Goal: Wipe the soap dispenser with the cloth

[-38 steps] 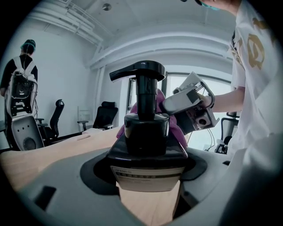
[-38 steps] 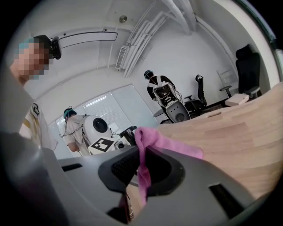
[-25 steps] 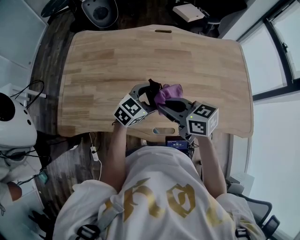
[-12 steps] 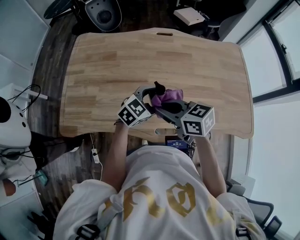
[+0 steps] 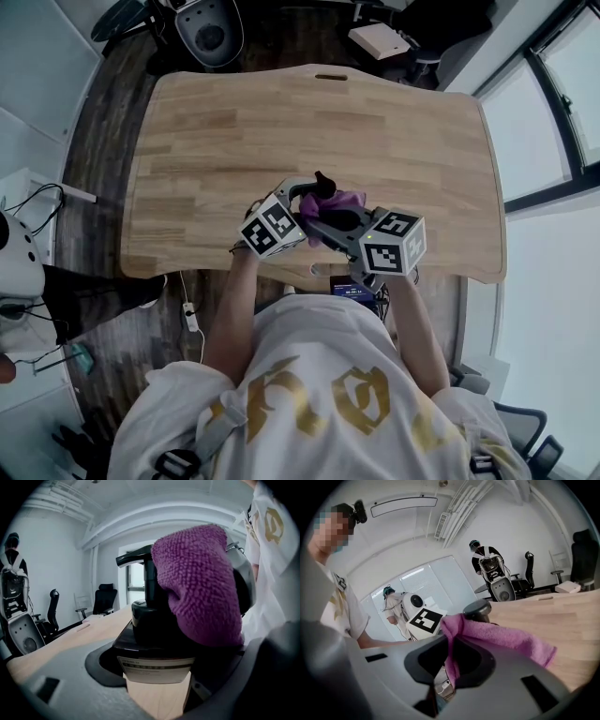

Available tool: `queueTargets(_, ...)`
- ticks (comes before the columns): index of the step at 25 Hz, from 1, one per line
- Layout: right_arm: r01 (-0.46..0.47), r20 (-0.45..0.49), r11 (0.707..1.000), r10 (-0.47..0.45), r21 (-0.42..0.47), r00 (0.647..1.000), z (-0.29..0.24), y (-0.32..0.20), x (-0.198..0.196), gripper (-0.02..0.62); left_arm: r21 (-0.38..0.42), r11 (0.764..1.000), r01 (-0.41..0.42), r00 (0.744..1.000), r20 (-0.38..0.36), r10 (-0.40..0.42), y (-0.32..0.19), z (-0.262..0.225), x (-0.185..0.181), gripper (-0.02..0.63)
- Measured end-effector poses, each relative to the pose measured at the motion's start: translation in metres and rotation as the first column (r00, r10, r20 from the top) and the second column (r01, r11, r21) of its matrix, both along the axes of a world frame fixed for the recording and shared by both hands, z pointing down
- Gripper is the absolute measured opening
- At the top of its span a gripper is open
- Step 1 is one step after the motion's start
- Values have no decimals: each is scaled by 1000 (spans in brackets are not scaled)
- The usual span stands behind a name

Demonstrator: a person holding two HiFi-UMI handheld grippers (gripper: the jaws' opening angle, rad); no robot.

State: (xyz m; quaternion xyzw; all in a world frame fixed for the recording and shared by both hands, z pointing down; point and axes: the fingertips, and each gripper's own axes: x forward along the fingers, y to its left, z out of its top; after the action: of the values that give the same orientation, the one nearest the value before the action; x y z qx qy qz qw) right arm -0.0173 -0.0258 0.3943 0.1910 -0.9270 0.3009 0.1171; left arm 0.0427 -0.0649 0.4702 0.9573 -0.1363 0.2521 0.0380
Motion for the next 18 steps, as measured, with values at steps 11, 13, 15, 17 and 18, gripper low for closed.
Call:
queueTargets(11, -16, 116, 997, 24, -69, 993, 0, -7, 5, 40, -39, 999, 9, 1000, -25, -10, -1, 5, -7, 357)
queueTargets(13, -29, 137, 996, 40, -85, 990, 2, -10, 10, 40, -49, 999, 13, 1000, -28, -14, -3, 6, -9, 357)
queueTargets(15, -46, 160, 993, 64, -110, 985, 4, -13, 17, 40, -54, 998, 13, 1000, -21, -14, -4, 9, -11, 357)
queueTargets(17, -65, 171, 991, 85, -118, 982, 4, -18, 23, 40, -56, 998, 9, 1000, -22, -10, -5, 9, -11, 357)
queueTargets(18, -74, 171, 991, 93, -114, 981, 4, -20, 27, 40, -57, 998, 4, 1000, -26, -5, -6, 9, -10, 356)
